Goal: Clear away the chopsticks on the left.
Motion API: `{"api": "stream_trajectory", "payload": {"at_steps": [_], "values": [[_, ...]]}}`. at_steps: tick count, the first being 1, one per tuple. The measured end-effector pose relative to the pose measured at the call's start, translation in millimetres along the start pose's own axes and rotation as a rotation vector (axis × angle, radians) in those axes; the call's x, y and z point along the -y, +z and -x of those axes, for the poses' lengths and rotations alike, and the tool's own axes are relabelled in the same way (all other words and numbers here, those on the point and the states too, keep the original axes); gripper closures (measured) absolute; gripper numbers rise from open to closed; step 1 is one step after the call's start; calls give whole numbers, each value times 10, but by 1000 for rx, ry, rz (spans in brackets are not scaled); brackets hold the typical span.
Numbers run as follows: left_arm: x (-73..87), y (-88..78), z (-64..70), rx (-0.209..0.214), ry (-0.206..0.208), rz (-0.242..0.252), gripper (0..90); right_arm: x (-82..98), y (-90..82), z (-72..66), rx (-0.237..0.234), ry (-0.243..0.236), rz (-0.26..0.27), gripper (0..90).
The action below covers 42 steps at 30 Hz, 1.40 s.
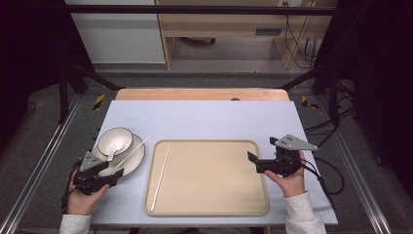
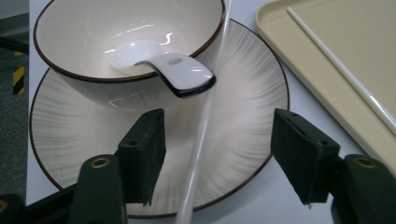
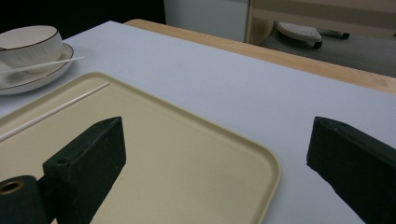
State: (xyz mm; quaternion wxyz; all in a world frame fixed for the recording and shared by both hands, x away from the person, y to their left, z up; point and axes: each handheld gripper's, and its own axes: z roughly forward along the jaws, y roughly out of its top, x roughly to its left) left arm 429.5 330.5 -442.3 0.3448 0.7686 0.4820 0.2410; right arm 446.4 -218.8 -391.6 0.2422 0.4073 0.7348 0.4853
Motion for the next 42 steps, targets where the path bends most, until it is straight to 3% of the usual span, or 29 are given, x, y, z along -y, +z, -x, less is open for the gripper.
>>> {"api": "stream_trajectory", "payload": {"at_steps": [10,21,31,42], "values": [[-8,156,-100,-6,32,-80,507,4,16,0,-2,-6,-5,49],[-52,297,-93,7,83,-157,672,4,24,-4,-2,-2,-7,49],[-70,317,-71,21,91,-166,792,4,23,-4,-3,-3,-10,49],[-85,319,-29,33,108,-180,832,1,15,1,-4,-4,-6,49]]}}
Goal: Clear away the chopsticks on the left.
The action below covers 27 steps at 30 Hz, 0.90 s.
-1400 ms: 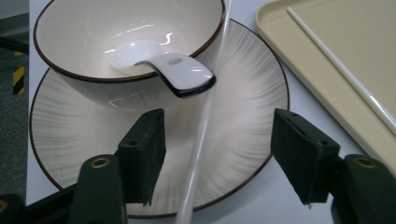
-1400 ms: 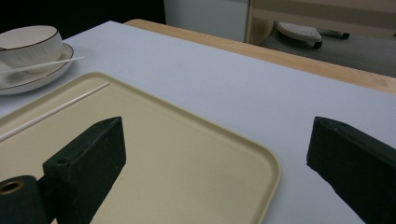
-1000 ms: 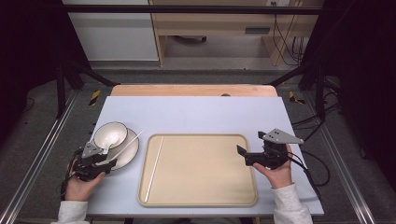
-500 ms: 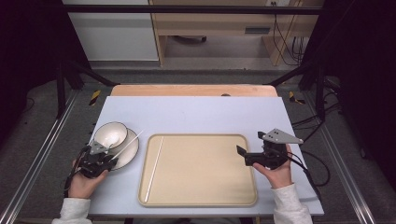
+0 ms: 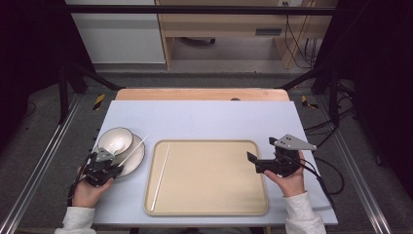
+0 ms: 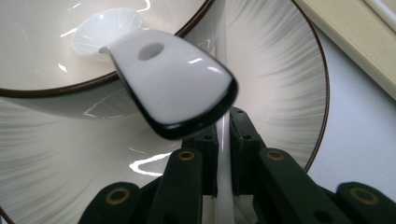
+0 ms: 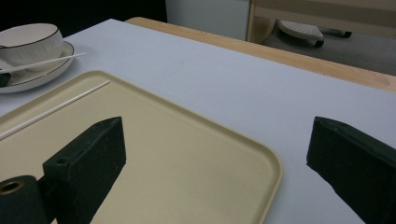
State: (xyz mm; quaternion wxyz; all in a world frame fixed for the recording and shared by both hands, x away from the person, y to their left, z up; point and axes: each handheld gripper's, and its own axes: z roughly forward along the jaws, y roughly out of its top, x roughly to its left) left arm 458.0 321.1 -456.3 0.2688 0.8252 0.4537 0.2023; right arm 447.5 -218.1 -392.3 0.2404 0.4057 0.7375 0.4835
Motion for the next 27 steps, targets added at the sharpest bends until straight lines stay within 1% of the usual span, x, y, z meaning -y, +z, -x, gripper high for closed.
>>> {"api": "stream_trajectory", "payload": {"at_steps": [6,11,17,18,19,25,26,27], "values": [[-7,-18,8,8,-12,-1,834,-2,-7,2,1,0,2,49],[-37,-62,48,13,-11,17,834,-5,-15,4,2,3,3,49],[-83,-153,105,6,-12,48,835,-7,-26,6,5,1,10,49],[-91,-165,121,6,-22,58,835,-8,-28,8,6,0,11,49],[-99,-181,132,4,-20,61,835,-9,-34,10,6,0,11,49],[-153,-245,254,-3,-42,99,835,-12,-46,13,9,2,15,50],[-162,-253,274,-4,-40,105,835,-12,-46,14,8,0,15,50],[-169,-259,299,-3,-48,110,835,-12,-46,15,9,0,15,50]]}}
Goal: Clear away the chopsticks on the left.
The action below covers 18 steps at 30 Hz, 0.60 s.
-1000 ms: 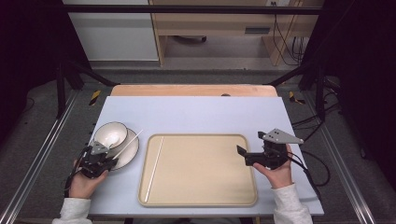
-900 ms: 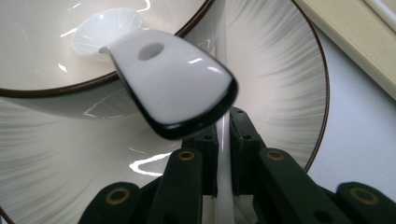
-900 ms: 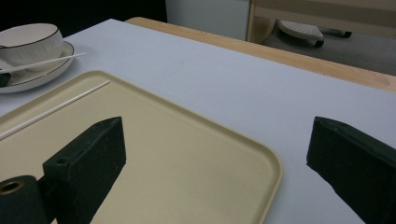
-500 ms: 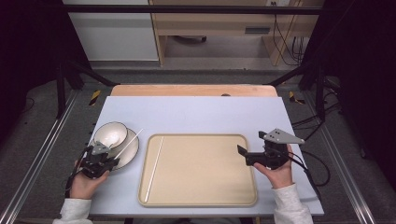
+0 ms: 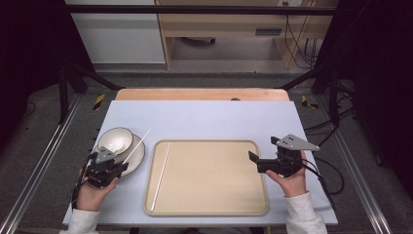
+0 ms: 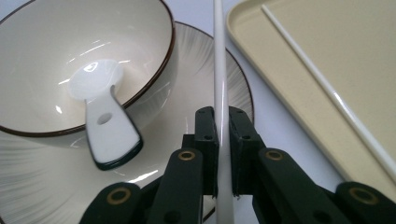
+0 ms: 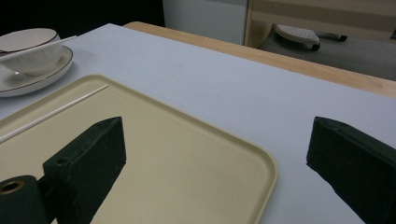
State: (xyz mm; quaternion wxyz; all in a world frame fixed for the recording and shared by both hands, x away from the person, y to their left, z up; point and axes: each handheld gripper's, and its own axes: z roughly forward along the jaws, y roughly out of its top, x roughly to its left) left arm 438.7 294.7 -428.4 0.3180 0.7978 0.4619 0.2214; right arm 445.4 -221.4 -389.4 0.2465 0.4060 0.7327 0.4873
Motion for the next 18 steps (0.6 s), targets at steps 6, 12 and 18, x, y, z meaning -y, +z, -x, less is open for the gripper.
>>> {"api": "stream_trajectory", "payload": {"at_steps": [6,12,18], "values": [[-39,-4,164,3,-4,21,835,-2,-6,0,2,2,1,50],[-70,-26,306,2,-12,48,834,-4,-13,2,5,1,4,50],[-89,-42,438,-10,-51,84,834,-4,-14,2,6,2,5,50]]}}
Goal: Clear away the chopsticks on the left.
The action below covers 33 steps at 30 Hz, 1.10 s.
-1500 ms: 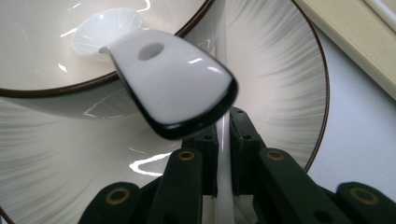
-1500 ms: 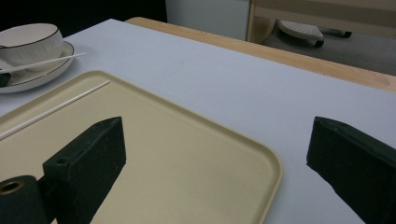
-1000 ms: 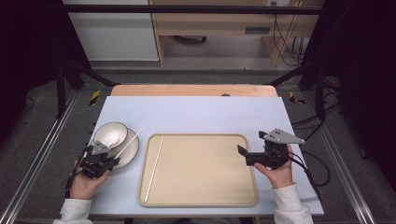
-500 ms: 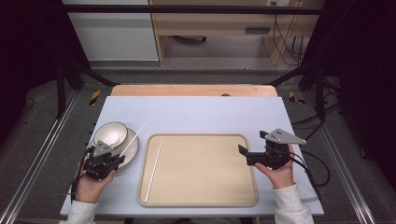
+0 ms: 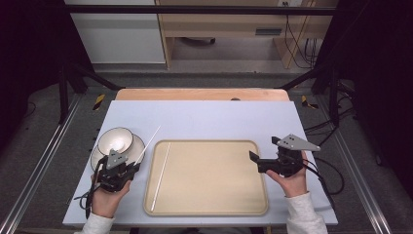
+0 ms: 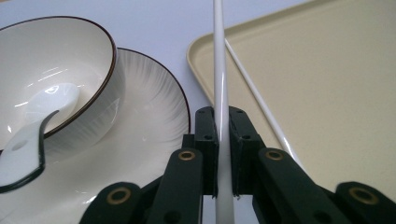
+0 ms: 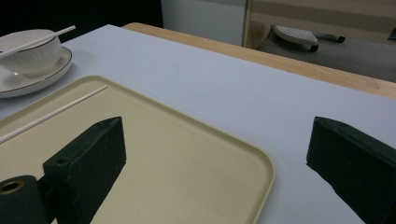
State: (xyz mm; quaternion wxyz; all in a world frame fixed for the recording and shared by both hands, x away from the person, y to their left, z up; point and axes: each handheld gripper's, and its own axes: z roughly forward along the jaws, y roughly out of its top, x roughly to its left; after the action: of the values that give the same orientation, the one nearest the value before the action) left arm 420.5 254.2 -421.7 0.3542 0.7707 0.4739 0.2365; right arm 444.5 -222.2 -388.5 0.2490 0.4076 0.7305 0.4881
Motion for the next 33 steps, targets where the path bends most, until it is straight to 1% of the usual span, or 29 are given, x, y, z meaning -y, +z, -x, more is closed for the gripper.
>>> {"api": "stream_trajectory", "payload": {"at_steps": [3,8,10,12,13,14,15,16,17,18,19,20,21,22,23,24,25,26,27,29,30,31,33], "values": [[0,4,70,-9,-16,17,834,1,0,0,1,0,0,49],[14,-16,159,-31,-36,30,834,-4,-18,3,0,2,5,50],[17,-37,175,-42,-47,29,834,-8,-30,4,2,5,8,50],[14,-45,200,-44,-68,45,834,-11,-43,7,2,5,12,51],[7,-54,213,-41,-71,44,834,-12,-50,6,1,10,13,51],[2,-53,235,-37,-78,55,834,-13,-54,6,0,11,15,51],[-7,-58,251,-38,-73,55,834,-14,-55,5,0,12,17,51],[-16,-54,278,-40,-84,64,834,-15,-56,4,-1,12,17,51],[-24,-55,297,-37,-86,64,834,-14,-55,3,-1,12,17,51],[-30,-47,326,-40,-97,72,834,-14,-54,1,-2,13,16,52],[-30,-47,326,-40,-97,72,834,-15,-54,0,-3,11,16,52],[-38,-40,379,-51,-95,69,834,-15,-55,-2,-3,10,16,52],[-38,-27,408,-51,-110,73,834,-16,-56,-1,-4,8,17,52],[-39,-17,432,-47,-115,73,834,-17,-58,0,-5,7,20,52],[-41,-8,453,-54,-109,70,834,-18,-61,1,-5,8,20,53],[-43,1,474,-61,-110,67,834,-19,-65,3,-4,8,21,53],[-43,10,489,-60,-118,68,834,-20,-68,1,-5,13,23,53],[-39,21,508,-53,-137,73,834,-21,-71,3,-5,11,24,53],[-34,31,524,-51,-142,78,834,-21,-74,6,-6,9,24,54],[-19,57,583,-59,-143,88,834,-21,-71,4,-4,11,24,54],[-10,69,610,-56,-147,91,834,-19,-68,5,-3,9,23,54],[-1,77,629,-52,-140,89,834,-19,-65,5,-3,8,21,54],[18,106,678,-47,-152,97,834,-15,-55,1,-5,6,17,54]]}}
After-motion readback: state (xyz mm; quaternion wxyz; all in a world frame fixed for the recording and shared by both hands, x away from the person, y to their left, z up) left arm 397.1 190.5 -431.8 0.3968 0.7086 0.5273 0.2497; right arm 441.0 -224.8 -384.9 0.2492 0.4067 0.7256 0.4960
